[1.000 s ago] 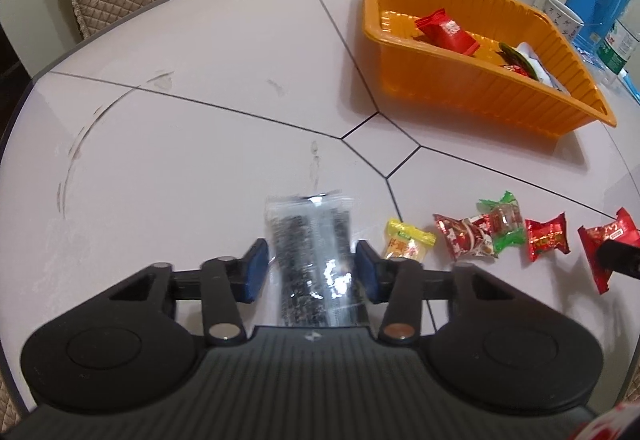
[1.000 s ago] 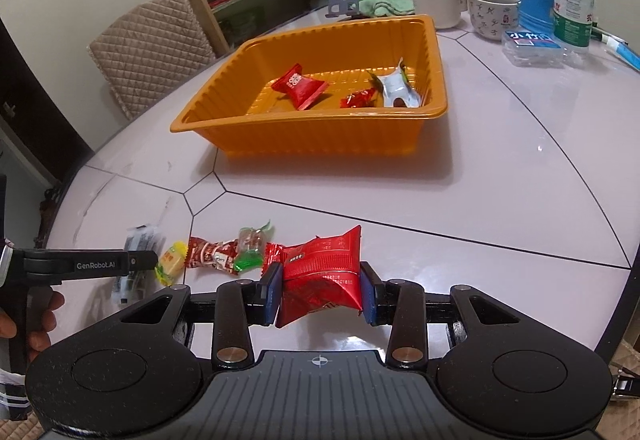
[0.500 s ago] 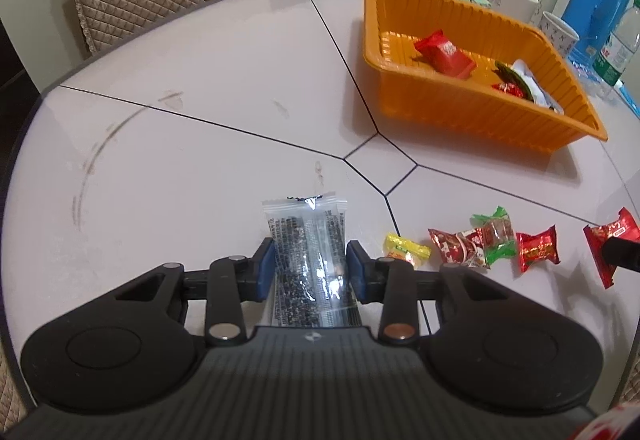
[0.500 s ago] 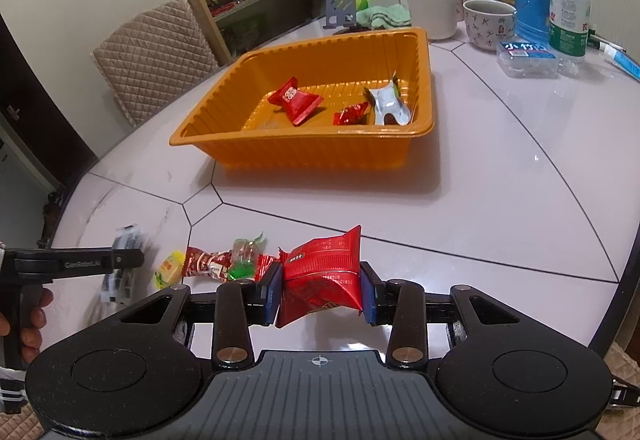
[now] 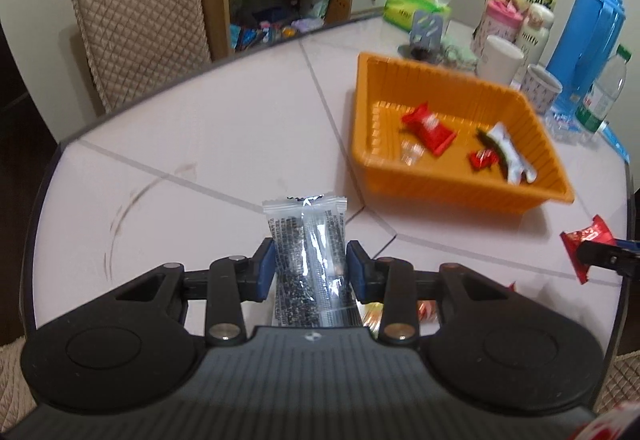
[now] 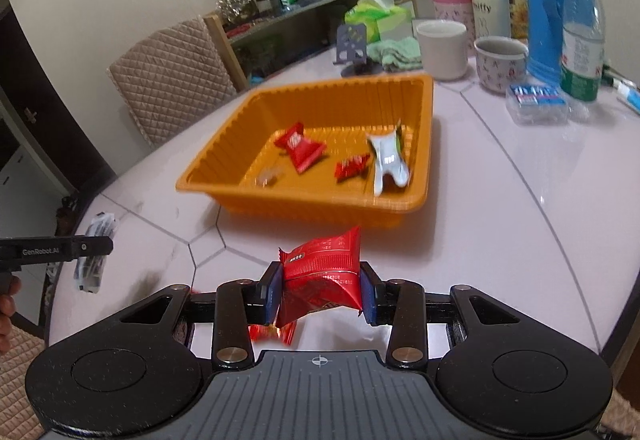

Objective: Organize snacks
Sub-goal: 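Carry the red packet and clear packet in both grippers over the orange tray, then open both grippers to drop the packets into the tray, then withdraw both tools from the tray toward the remaining candies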

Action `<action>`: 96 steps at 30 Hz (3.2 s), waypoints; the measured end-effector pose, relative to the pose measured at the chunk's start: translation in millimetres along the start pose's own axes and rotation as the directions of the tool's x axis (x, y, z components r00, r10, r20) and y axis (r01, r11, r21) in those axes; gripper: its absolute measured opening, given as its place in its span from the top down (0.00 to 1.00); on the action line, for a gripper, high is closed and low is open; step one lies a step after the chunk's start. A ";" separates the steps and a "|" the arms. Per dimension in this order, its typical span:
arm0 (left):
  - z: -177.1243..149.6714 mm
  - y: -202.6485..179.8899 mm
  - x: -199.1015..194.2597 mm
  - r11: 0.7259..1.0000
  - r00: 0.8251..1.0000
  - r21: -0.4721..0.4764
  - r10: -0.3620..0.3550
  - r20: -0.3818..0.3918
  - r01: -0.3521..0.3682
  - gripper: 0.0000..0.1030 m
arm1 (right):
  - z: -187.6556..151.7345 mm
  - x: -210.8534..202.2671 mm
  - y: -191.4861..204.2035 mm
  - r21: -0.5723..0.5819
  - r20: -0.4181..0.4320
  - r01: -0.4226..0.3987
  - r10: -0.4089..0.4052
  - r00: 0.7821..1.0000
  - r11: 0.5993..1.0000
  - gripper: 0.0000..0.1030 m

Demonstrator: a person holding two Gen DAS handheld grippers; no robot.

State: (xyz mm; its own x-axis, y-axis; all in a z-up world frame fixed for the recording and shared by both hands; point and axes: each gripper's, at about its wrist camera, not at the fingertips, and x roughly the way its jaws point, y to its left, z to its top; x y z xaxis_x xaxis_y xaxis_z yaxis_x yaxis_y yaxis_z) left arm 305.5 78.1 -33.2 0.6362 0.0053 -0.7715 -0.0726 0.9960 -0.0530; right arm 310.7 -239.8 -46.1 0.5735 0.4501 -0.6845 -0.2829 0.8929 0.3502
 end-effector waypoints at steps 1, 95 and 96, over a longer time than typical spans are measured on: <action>5.2 -4.0 -0.6 1.000 1.000 0.005 -0.002 0.009 0.002 0.67 | 5.9 0.9 -1.1 -0.006 0.008 -0.005 0.005 1.000 1.000 0.62; 62.3 -63.5 20.5 0.993 0.994 -0.050 -0.106 0.013 0.107 0.51 | 63.5 28.7 -18.9 0.051 0.067 -0.060 0.056 0.996 0.997 0.33; 59.1 -61.2 15.0 0.993 0.994 -0.051 -0.105 0.017 0.105 0.51 | 60.9 24.1 -17.9 0.053 0.067 -0.059 0.056 0.996 0.997 0.33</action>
State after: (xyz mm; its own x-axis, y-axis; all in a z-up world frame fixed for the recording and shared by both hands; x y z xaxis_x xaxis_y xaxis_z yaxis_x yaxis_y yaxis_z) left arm 364.8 22.5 -4.1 0.6531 -0.0974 -0.7510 -0.0443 0.9851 -0.1664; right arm 376.4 -245.4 -29.9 0.6073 0.4978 -0.6193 -0.2752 0.8629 0.4238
